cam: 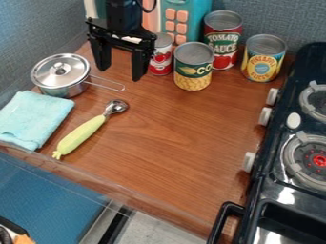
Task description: Move the yellow spoon to the back right of the table.
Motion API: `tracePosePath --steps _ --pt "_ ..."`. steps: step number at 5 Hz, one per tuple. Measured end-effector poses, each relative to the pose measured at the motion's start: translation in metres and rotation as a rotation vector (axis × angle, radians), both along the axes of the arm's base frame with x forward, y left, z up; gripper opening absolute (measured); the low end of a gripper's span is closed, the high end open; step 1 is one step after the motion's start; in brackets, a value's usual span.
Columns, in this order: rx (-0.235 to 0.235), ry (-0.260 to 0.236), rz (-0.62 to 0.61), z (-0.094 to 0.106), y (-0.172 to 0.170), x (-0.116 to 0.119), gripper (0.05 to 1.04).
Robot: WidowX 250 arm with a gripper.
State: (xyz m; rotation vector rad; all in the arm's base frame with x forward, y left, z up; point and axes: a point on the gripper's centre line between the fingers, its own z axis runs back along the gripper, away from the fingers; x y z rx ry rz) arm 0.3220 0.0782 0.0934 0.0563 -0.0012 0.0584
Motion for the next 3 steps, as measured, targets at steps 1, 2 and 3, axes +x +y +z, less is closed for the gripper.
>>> tracePosePath --steps 1,2,3 --pt "-0.012 0.026 -0.006 -0.011 -0.001 -0.003 1.000" --pt "-0.064 0.074 -0.024 -0.022 0.023 -0.043 1.000" --pt "-0.063 0.048 -0.078 -0.019 0.030 -0.083 1.000"
